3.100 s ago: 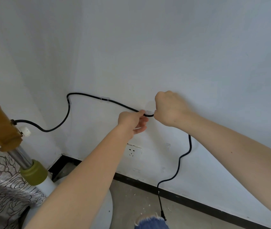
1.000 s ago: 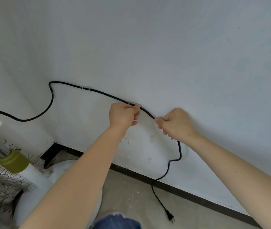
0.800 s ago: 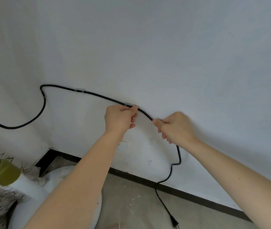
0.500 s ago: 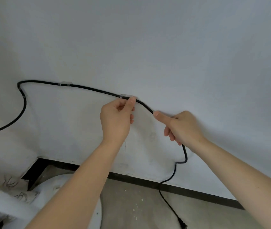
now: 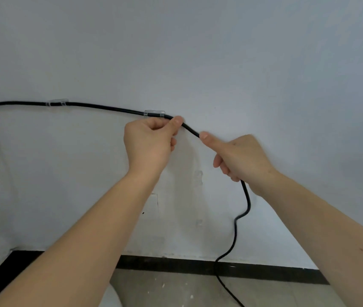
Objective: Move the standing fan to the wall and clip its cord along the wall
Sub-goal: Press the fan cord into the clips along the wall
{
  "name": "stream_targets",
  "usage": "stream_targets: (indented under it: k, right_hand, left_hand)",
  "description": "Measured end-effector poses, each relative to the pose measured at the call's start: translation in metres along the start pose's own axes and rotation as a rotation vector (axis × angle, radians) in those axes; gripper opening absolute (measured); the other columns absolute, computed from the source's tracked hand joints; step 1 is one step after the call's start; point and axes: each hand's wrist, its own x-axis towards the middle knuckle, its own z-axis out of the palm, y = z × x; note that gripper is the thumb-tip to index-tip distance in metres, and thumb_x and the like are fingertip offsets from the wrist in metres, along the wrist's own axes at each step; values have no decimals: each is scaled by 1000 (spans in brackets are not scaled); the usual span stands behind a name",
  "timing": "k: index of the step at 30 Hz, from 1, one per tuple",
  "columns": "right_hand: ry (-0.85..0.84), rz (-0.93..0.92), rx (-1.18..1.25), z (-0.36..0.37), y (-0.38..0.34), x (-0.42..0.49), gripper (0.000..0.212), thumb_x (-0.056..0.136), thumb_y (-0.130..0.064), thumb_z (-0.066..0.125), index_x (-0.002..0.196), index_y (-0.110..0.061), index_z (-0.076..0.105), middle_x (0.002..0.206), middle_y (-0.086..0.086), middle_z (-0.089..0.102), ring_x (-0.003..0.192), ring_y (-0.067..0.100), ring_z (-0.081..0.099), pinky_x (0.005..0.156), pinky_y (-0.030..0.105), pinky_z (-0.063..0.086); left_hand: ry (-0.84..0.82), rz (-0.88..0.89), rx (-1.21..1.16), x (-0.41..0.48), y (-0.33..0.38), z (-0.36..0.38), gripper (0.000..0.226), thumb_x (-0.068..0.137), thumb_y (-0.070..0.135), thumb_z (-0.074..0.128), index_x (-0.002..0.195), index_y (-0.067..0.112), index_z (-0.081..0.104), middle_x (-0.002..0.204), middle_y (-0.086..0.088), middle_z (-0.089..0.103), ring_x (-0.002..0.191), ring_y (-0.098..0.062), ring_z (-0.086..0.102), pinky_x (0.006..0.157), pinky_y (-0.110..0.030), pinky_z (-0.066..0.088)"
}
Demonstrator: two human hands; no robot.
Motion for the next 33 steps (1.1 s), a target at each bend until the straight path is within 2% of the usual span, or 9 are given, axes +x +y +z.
stream_targets:
  k: [5, 8, 13, 18, 23, 26, 28, 31, 33]
  right_hand:
    - [-286, 136, 459, -17, 25, -10, 42, 88, -38, 60, 58, -10, 65, 46, 1, 44, 37, 13, 32, 38, 21, 28]
    - [-371, 174, 458, -25, 30, -11, 34, 89, -31, 59, 67, -5, 65, 47, 0, 43, 37, 12, 30, 40, 21, 23]
    - [-223, 117, 186, -27, 15, -12, 35, 84, -31, 68, 59, -8, 64, 45, -1, 39, 35, 11, 23, 34, 19, 17]
    - [-31, 51, -61, -15, 3, -18, 34, 76, -29, 71, 47, -12, 66, 42, -3, 45, 35, 11, 34, 37, 19, 26]
    - [149, 6, -27, 2, 8, -25, 33, 75, -27, 69, 45, -13, 66, 52, 6, 54, 49, 20, 47, 50, 27, 37]
    - [198, -16, -10, 11, 11, -31, 33, 76, -28, 68, 46, -15, 66, 44, 1, 53, 44, 18, 49, 47, 26, 38]
    - [223, -23, -7, 13, 13, -33, 31, 77, -29, 68, 52, -12, 69, 47, 4, 56, 47, 20, 53, 48, 26, 40]
    - [223, -63, -7, 18, 17, -36, 35, 83, -32, 65, 62, -5, 73, 56, 17, 62, 55, 25, 56, 52, 29, 45]
    - [163, -76, 2, 22, 24, -40, 38, 89, -34, 62, 66, -6, 74, 53, 14, 63, 48, 17, 56, 52, 30, 46]
  left_hand:
    - [0, 13, -18, 0, -1, 2, 25, 76, 26, 77, 56, 14, 68, 51, -4, 60, 46, -15, 51, 63, -47, 58]
    - [-18, -8, -8, 2, 0, 0, 25, 75, 25, 78, 57, 12, 68, 50, -3, 59, 46, -16, 52, 64, -47, 58]
    - [-12, -9, 11, 2, 2, 0, 24, 76, 24, 78, 59, 9, 68, 50, -4, 59, 44, -15, 53, 64, -45, 59]
    - [-12, -27, 26, 3, 4, -1, 22, 76, 23, 77, 65, 5, 69, 53, -5, 60, 46, -16, 54, 65, -42, 59]
    - [-155, -69, 137, -21, -12, 9, 27, 76, 29, 76, 64, 6, 72, 60, -9, 65, 53, -21, 55, 66, -37, 55]
    - [-190, -126, 102, -32, -19, 15, 20, 80, 25, 73, 68, 8, 73, 61, -7, 66, 50, -16, 55, 60, -32, 54]
    - [-188, -128, 92, -32, -19, 16, 18, 80, 23, 72, 69, 8, 73, 59, -3, 65, 46, -12, 54, 56, -27, 52]
    - [-175, -91, 131, -32, -18, 17, 19, 78, 20, 70, 65, 6, 71, 56, -4, 63, 47, -15, 54, 58, -35, 54]
    - [-160, -74, 162, -34, -18, 18, 21, 77, 19, 67, 62, 4, 69, 57, -9, 61, 51, -20, 53, 62, -43, 57]
